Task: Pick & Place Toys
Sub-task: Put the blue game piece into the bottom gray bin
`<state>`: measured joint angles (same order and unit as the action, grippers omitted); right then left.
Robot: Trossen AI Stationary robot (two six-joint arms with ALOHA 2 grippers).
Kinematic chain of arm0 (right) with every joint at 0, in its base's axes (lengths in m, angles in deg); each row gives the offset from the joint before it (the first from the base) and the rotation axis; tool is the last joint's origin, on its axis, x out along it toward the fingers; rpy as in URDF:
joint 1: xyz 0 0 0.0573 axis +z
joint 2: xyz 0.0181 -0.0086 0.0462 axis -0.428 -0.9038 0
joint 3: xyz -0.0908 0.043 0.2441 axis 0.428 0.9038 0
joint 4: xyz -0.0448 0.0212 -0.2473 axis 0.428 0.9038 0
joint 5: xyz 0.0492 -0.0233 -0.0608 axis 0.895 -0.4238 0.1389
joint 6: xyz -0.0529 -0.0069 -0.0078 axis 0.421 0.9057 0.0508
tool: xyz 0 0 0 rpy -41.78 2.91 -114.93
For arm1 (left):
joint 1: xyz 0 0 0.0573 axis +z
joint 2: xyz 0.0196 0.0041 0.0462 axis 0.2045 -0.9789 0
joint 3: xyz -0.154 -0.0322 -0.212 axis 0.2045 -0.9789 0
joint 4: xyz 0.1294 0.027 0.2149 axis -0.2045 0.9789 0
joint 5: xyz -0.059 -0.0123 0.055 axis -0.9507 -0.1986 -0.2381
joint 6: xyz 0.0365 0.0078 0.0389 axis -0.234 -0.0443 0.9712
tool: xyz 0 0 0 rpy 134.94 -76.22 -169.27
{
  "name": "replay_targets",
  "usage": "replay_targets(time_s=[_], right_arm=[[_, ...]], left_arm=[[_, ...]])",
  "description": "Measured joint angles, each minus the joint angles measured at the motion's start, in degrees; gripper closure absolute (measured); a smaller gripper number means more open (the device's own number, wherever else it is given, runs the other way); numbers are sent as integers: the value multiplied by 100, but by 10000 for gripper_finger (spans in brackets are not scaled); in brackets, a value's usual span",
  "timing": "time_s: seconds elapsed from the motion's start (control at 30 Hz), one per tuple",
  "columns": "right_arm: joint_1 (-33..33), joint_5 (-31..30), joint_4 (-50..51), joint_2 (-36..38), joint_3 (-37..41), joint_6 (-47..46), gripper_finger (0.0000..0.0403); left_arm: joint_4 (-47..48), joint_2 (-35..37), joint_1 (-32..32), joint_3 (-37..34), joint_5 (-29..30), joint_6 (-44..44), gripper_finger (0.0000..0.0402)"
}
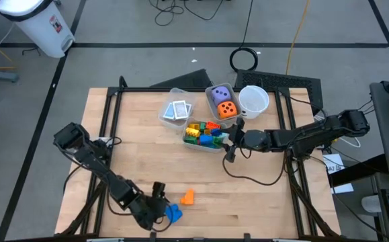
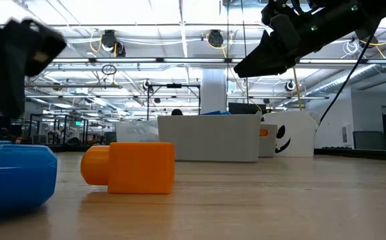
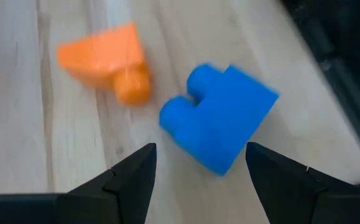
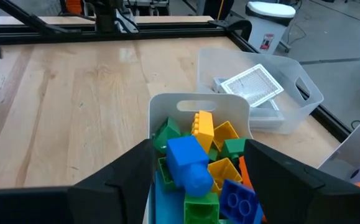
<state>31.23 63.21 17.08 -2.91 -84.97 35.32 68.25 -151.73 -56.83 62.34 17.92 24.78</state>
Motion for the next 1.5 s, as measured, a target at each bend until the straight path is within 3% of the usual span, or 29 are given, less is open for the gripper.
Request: replay_targets(time_s=[0.47,0.83,1.03,1.5], right_arm=[[0,-2,0,0,0,-1,177],[0,-4,-37,0,0,-39,177],[0,-4,-46,0,0,-39,177],[0,-4,-46,0,0,-42,177]], left_arm=[[-841,-426,-31,-434,100,-692,147],[-936,-702,109,-436,955,-1332,147],[-924,-699,170,-441,1087,-1338,149],[-1921,-695,438,-439,1036,-252,252]])
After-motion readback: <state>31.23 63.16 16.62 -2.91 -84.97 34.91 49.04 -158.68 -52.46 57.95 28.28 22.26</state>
